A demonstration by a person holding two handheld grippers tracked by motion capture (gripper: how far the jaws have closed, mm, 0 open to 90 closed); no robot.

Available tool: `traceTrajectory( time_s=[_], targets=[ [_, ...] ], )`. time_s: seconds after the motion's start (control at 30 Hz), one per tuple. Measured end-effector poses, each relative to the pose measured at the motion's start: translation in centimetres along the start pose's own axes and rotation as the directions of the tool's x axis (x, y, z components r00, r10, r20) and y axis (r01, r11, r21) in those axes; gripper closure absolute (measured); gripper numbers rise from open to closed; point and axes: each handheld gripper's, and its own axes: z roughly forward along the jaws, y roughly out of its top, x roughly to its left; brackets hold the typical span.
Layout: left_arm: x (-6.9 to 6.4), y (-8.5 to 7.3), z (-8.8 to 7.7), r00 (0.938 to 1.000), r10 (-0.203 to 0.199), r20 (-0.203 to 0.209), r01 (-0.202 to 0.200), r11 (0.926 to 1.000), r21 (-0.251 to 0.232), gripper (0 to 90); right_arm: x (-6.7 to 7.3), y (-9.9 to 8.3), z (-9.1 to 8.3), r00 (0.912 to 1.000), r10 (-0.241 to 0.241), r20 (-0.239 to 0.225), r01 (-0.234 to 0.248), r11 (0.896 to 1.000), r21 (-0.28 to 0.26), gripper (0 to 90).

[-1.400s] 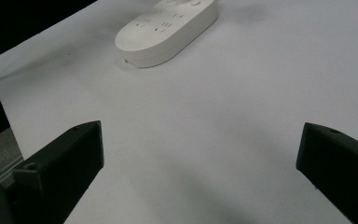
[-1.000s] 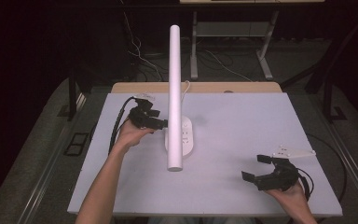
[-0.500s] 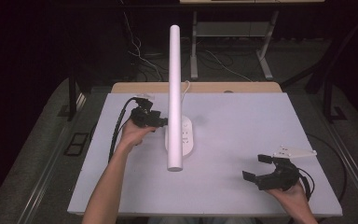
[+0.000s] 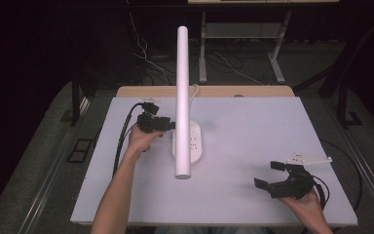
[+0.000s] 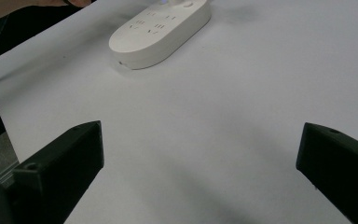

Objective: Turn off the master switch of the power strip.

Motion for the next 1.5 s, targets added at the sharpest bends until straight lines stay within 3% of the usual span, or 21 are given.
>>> traceTrajectory(
  time_s=[0.3, 0.53, 0.73, 1.17, 1.23, 1.33, 1.5],
  targets=[
    [0.4, -0.3, 0.5, 0.9990, -0.036, 0.026, 0.036, 0.9994, 0.002, 57.2, -0.1, 0.0, 0.0, 1.0000, 0.001, -0.002, -0.001, 1.000, 0.009, 0.0],
    [0.2, -0.4, 1.0, 0.9992, -0.017, 0.037, 0.016, 0.9998, 0.013, 75.1, -0.1, 0.0, 0.1, 1.0000, -0.002, -0.001, 0.002, 1.000, 0.015, 0.0],
    [0.0, -0.5, 1.7, 0.9996, -0.019, 0.022, 0.018, 0.9997, 0.018, 87.1, -0.1, -0.1, 0.1, 1.0000, -0.004, -0.003, 0.004, 1.000, 0.021, 0.0],
    [0.0, -0.9, 2.5, 0.9999, -0.005, -0.010, 0.005, 0.9984, 0.056, 89.8, -0.1, 0.0, 0.1, 0.9999, -0.011, -0.004, 0.011, 1.000, 0.022, 0.0],
    [-0.1, -0.9, 2.6, 0.9997, -0.021, -0.011, 0.022, 0.9984, 0.052, 90.0, -0.1, -0.1, 0.1, 0.9999, -0.008, -0.007, 0.008, 1.000, 0.026, 0.0],
    [-0.3, -0.7, 2.7, 0.9975, -0.030, -0.065, 0.034, 0.9975, 0.061, 90.0, -0.1, -0.1, 0.2, 0.9998, -0.013, -0.018, 0.014, 0.999, 0.030, 0.0],
    [-0.3, -0.7, 2.7, 0.9963, -0.056, -0.065, 0.061, 0.9959, 0.067, 90.0, 0.0, -0.1, 0.2, 0.9995, -0.021, -0.022, 0.022, 0.999, 0.036, 0.0]
  ],
)
